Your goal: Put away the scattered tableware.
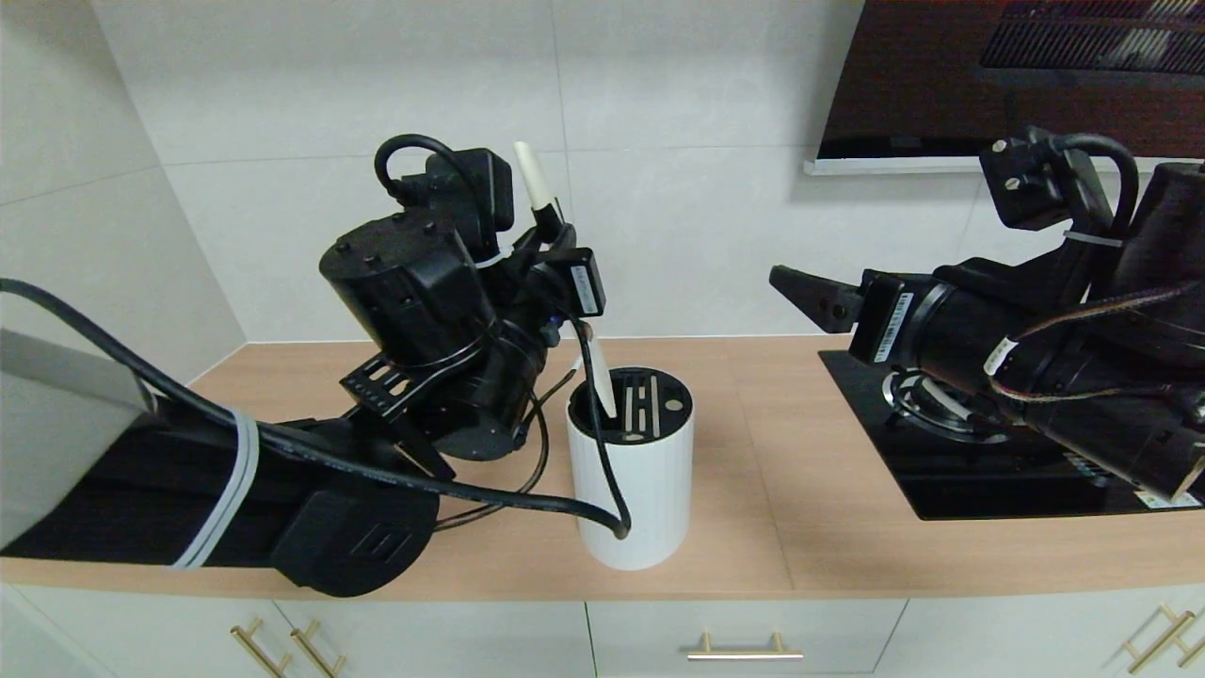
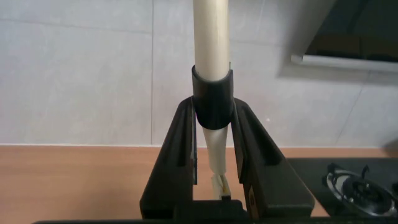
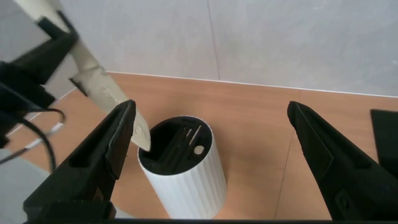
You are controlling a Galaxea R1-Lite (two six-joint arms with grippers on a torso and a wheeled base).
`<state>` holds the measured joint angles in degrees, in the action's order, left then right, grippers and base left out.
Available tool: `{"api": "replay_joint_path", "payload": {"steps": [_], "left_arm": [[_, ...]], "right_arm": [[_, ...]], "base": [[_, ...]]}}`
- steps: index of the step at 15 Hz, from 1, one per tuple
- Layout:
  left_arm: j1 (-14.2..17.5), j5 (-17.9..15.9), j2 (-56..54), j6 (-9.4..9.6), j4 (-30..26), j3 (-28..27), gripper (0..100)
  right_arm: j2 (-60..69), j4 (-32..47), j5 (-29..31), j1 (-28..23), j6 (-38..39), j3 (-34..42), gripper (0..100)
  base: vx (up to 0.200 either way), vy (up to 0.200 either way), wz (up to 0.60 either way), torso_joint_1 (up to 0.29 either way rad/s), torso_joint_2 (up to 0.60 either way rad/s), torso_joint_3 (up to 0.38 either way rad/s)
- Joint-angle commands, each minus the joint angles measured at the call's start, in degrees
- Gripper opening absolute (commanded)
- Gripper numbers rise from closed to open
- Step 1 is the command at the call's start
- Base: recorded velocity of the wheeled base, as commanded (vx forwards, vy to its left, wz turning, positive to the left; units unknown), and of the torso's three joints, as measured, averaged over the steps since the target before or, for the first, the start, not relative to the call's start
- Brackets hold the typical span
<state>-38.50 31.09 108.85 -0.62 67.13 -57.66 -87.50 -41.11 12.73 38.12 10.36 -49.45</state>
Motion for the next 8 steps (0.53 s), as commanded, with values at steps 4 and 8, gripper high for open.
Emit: {"api": "replay_joint_path", "payload": {"steps": [4,8], "left_arm": [[1.2,-0.1,2.0,-0.08,0.1,-0.2,0],[1.4,-0.1,3.4,-0.08,0.4,-0.2,0]], "right_arm": [[-0.1,-0.2,0.0,0.0,0.0,0.1,100],[-0.1,-0.2,0.0,0.0,-0.1,0.2,100]], "base": [[0.0,0.0,0.0,0.0,0.0,0.0],[0.0,0.0,0.0,0.0,0.0,0.0]]}}
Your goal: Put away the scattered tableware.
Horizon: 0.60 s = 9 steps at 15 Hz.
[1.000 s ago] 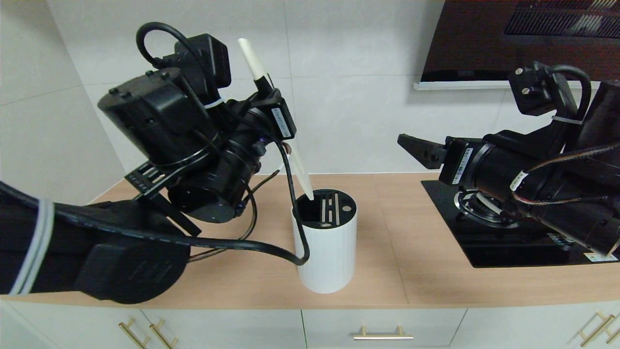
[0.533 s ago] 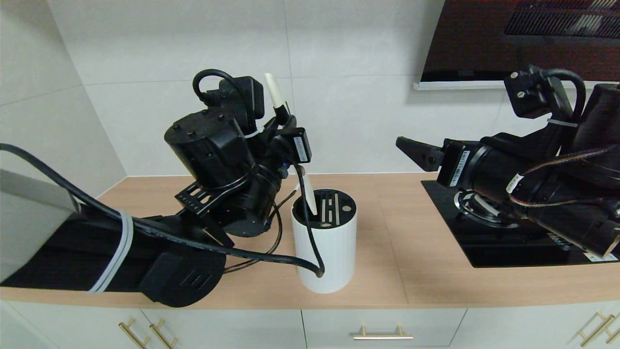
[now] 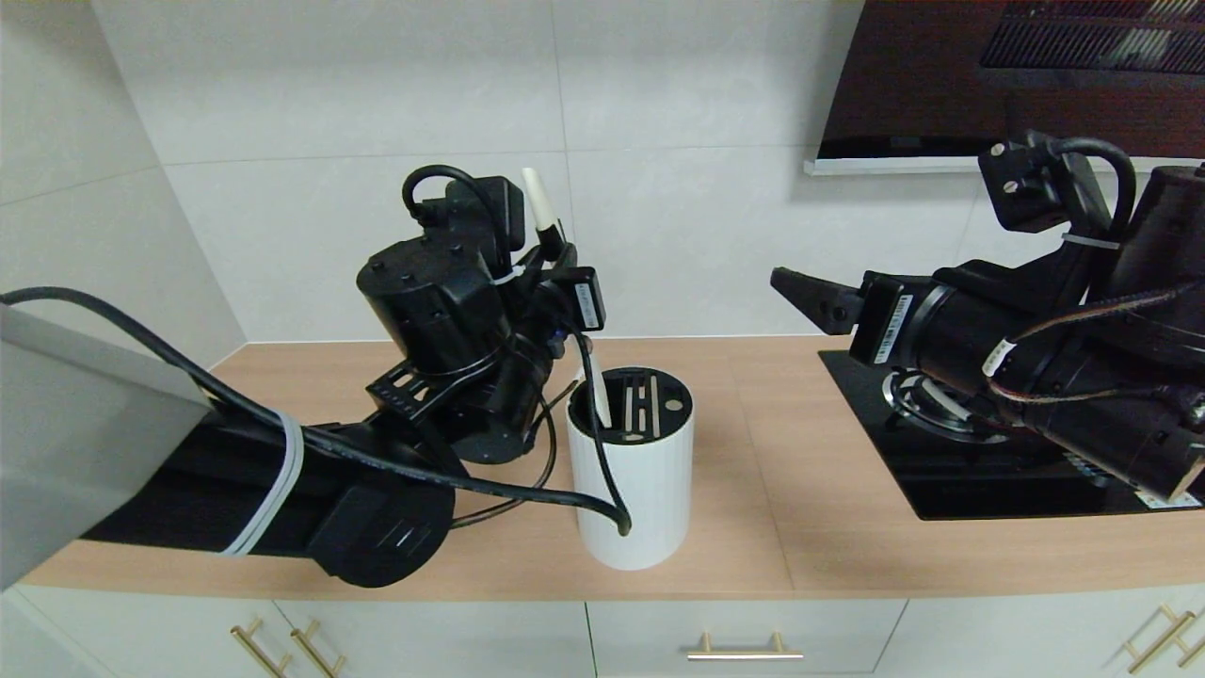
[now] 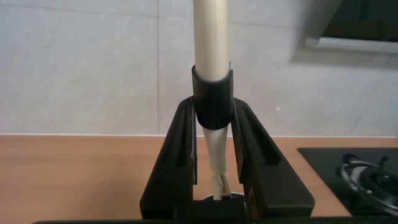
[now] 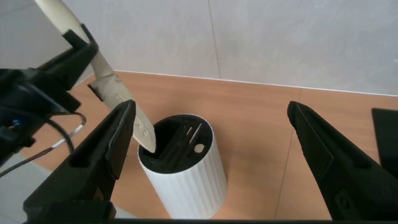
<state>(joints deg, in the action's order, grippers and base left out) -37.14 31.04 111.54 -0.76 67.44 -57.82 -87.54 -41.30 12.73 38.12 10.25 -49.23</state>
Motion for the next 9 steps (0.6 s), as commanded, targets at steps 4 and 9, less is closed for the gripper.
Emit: {"api": "replay_joint_path", "payload": {"steps": [4,9], "left_arm": [[-0.1,0.1,1.2,-0.04,0.1,0.3,0],[-2.1,0.6,3.2,-0.12,0.1,2.0,0]], "right_arm": [[0.0,0.0,0.0,0.0,-0.2,0.1,100],[-0.2,0.0,0.0,0.0,-0.2,0.2,100]], "base": [[0.0,0.0,0.0,0.0,0.0,0.0],[0.0,0.0,0.0,0.0,0.0,0.0]]}}
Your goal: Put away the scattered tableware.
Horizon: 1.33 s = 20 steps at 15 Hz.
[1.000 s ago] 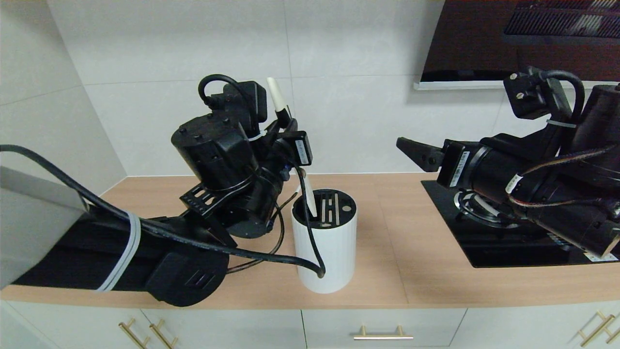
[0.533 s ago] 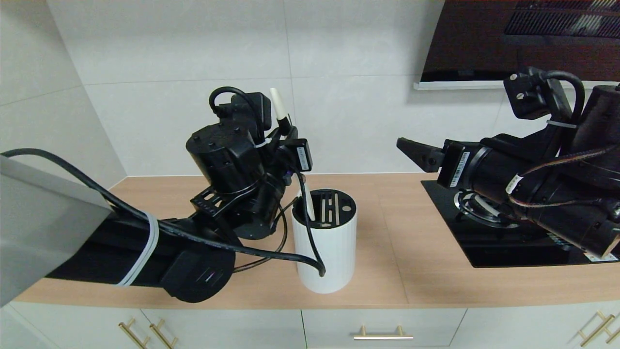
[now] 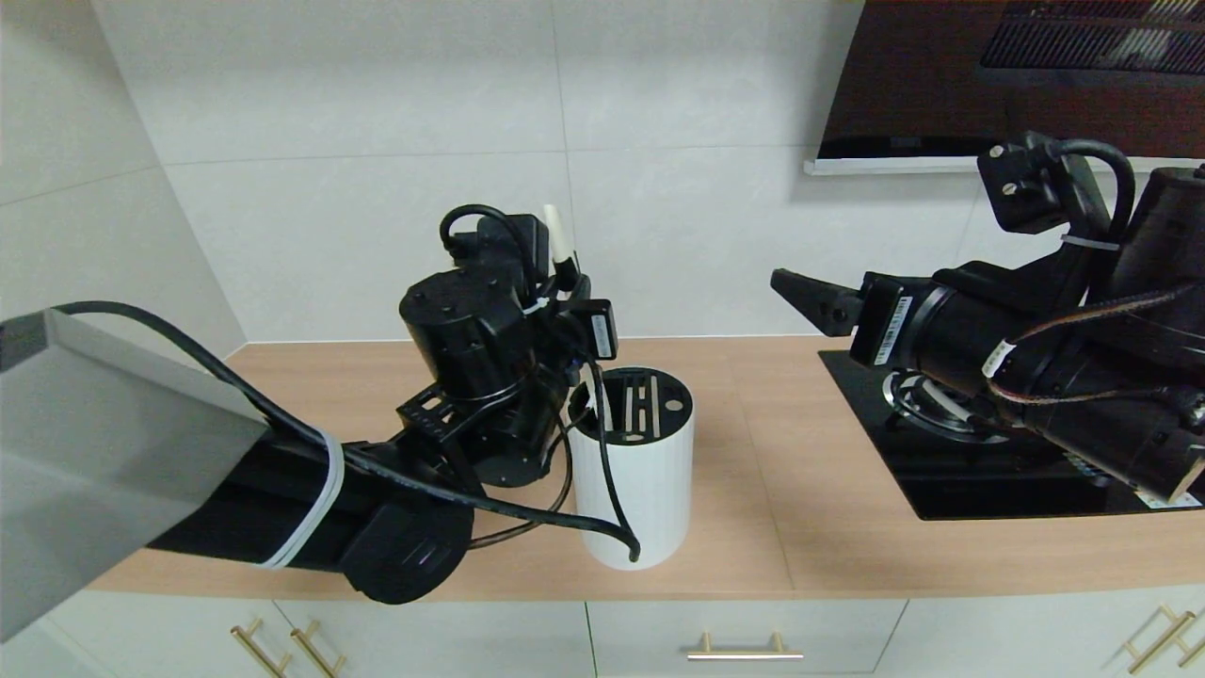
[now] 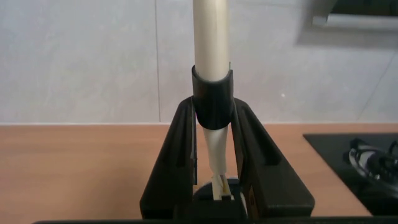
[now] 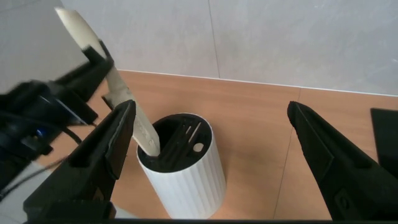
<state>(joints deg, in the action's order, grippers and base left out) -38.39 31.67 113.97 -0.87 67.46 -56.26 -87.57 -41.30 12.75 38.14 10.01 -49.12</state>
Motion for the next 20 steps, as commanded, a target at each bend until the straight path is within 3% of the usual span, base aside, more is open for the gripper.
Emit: {"api": "replay_joint_path", "payload": {"steps": [1,15,16,20], "left_arm": [[-1.3,0.0,1.2,-0.1,0.0,1.0,0],[-2.3,0.0,5.3,-0.72,-0.1,3.6,0],[-2.3,0.0,5.3,-0.72,-0.1,3.6,100],[-2.3,0.0,5.1,-0.72,-0.1,3.7,100]], "right_arm": [[-0.1,0.0,0.0,0.0,0.0,0.1,100],[-0.3,0.0,0.0,0.0,-0.1,0.3,100],[-0.2,0.0,0.0,0.0,0.0,0.3,100],[-0.2,0.0,0.0,0.0,-0.1,0.3,100]], "base": [[0.0,0.0,0.0,0.0,0.0,0.0],[0.0,0.0,0.0,0.0,0.0,0.0],[0.0,0.0,0.0,0.0,0.0,0.0],[0.0,0.0,0.0,0.0,0.0,0.0]]}}
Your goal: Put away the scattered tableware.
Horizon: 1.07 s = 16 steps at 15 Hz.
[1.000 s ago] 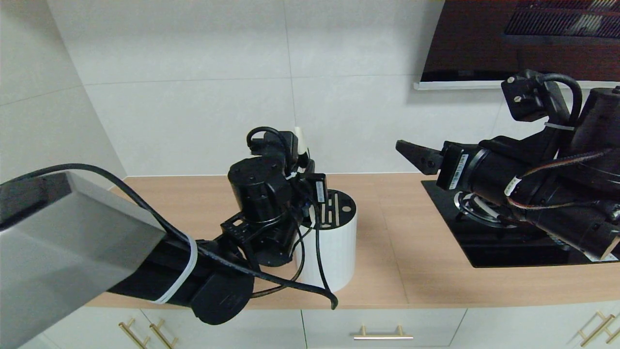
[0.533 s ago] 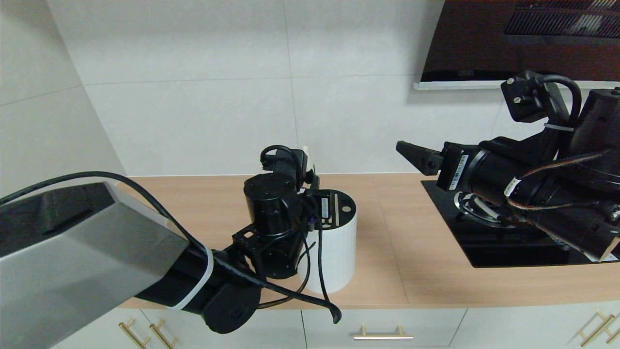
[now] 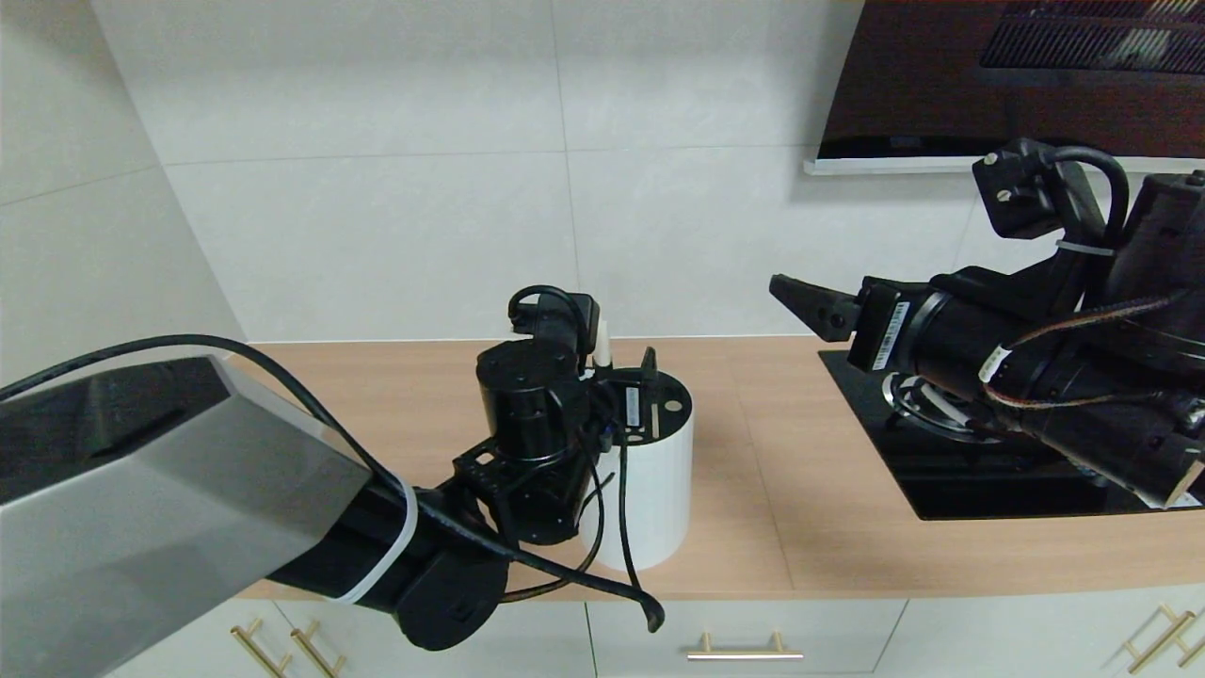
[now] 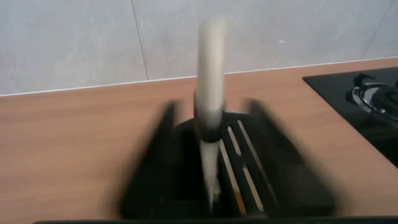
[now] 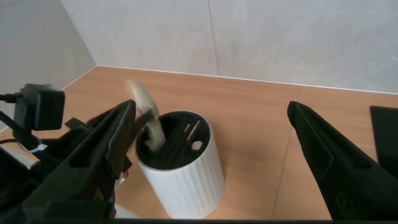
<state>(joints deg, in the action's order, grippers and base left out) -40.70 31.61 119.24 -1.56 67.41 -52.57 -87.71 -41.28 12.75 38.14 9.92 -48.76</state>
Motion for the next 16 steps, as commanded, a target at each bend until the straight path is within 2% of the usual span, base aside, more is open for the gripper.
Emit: {"api": "replay_joint_path", "payload": {"steps": [1,5,8,10,12,13,15,16], "left_arm": [[0.0,0.0,-0.1,-0.02,0.0,0.0,100],[0.0,0.1,-1.4,-0.02,0.1,0.0,100],[0.3,0.9,-8.8,-0.02,-0.4,0.5,100],[1.8,0.5,-16.3,0.07,-1.2,4.4,100],[3.1,-0.5,-22.4,0.07,-1.9,5.8,100],[5.1,-1.3,-30.0,0.07,-2.1,7.6,100],[8.3,-1.9,-39.6,0.07,-3.4,12.5,100],[8.9,-2.0,-44.7,0.07,-6.2,15.7,100]], "right_arm": [[-0.1,0.0,0.0,0.0,0.0,0.0,100],[-0.1,0.0,0.0,0.0,0.0,0.0,100],[0.3,-0.2,-0.1,-0.2,0.1,-0.3,100],[1.6,0.2,-0.1,-0.2,-0.4,0.0,100],[3.8,0.1,0.0,-0.2,-1.5,0.4,100],[9.2,0.3,0.7,-1.1,-2.7,2.4,100],[18.6,0.4,0.1,-6.9,-4.1,8.3,100],[24.1,0.8,0.1,-8.1,-5.9,11.7,100]], "base": [[0.0,0.0,0.0,0.0,0.0,0.0],[0.0,0.0,0.0,0.0,0.0,0.0],[0.0,0.0,0.0,0.0,0.0,0.0],[0.0,0.0,0.0,0.0,0.0,0.0],[0.0,0.0,0.0,0.0,0.0,0.0],[0.0,0.0,0.0,0.0,0.0,0.0],[0.0,0.0,0.0,0.0,0.0,0.0],[0.0,0.0,0.0,0.0,0.0,0.0]]}}
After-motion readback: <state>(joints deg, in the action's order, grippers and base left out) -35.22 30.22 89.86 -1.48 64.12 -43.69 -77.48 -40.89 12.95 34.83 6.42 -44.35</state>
